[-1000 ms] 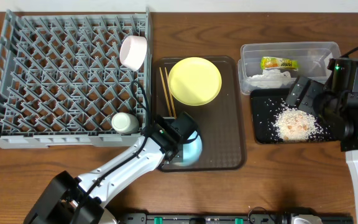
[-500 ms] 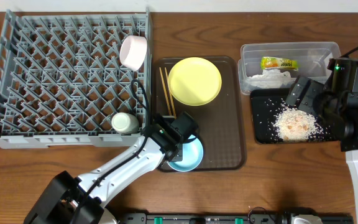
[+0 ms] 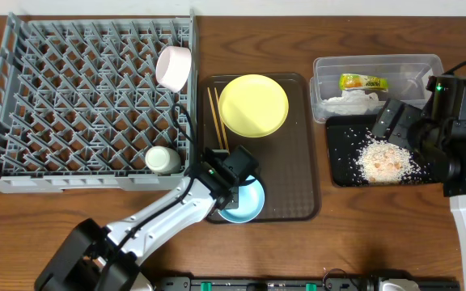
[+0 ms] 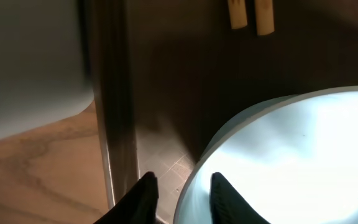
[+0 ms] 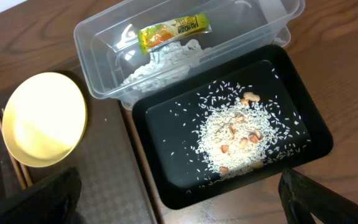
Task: Sort waste into correct bins and load items into the dishwasher
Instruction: 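Lift the blue bowl with the left gripper and carry it to the rack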
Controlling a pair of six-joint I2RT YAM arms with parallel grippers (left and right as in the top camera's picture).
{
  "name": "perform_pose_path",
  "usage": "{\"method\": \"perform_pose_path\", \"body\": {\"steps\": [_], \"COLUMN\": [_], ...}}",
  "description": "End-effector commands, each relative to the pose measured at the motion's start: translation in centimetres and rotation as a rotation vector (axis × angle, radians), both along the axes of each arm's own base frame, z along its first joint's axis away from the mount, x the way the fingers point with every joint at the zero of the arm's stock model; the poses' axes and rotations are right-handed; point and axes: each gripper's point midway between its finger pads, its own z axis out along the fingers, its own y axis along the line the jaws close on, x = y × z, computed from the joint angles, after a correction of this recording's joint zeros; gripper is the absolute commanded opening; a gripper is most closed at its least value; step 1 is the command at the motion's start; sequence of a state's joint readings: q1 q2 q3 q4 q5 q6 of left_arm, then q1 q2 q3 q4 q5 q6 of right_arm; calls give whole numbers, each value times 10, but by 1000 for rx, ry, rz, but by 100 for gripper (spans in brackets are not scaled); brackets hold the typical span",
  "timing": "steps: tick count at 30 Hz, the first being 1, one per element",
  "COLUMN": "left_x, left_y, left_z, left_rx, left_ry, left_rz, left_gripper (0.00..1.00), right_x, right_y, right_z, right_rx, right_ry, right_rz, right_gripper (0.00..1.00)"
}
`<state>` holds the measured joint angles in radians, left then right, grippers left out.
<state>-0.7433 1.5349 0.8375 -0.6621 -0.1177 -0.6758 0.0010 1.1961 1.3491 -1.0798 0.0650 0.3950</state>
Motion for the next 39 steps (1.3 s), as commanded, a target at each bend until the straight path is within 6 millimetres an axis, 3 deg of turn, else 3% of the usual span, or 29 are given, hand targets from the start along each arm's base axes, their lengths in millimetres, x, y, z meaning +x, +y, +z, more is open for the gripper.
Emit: {"method": "perform_pose_path", "body": {"steps": [1, 4, 6, 14, 19, 22, 25, 31, 34, 39], "left_x": [-5, -5, -5, 0, 25, 52, 81, 132, 150, 164], "left_y": [4, 4, 4, 0, -18, -23, -6, 55, 83, 135], "left_z": [-8, -8, -8, 2, 39, 78, 120, 196, 218, 228], "left_rx": [24, 24, 24, 27, -23, -45, 22, 293, 440, 663], "left_ry": [21, 21, 21, 10, -87, -213, -382, -716, -788, -785], "left_rz": [-16, -16, -16, -92, -179, -184, -130, -19, 14, 121], "left_gripper": [24, 19, 9, 8, 7, 7, 7, 7, 7, 8], "right_x": [1, 1, 1, 1, 1, 1, 1, 1, 1, 1], "right_y": [-5, -5, -5, -5, -5, -5, -5, -5, -5, -5], "right_z": [4, 4, 4, 4, 4, 4, 4, 4, 4, 4], "right_rx": [-5, -6, -6, -6, -6, -6, -6, -6, -6, -6], "right_ry": [-10, -10, -10, -10, -10, -10, -10, -10, -10, -10], "right_rz": [-24, -24, -24, -24, -24, -24, -24, -24, -24, -24], "right_gripper": [99, 99, 99, 99, 99, 99, 99, 99, 99, 99]}}
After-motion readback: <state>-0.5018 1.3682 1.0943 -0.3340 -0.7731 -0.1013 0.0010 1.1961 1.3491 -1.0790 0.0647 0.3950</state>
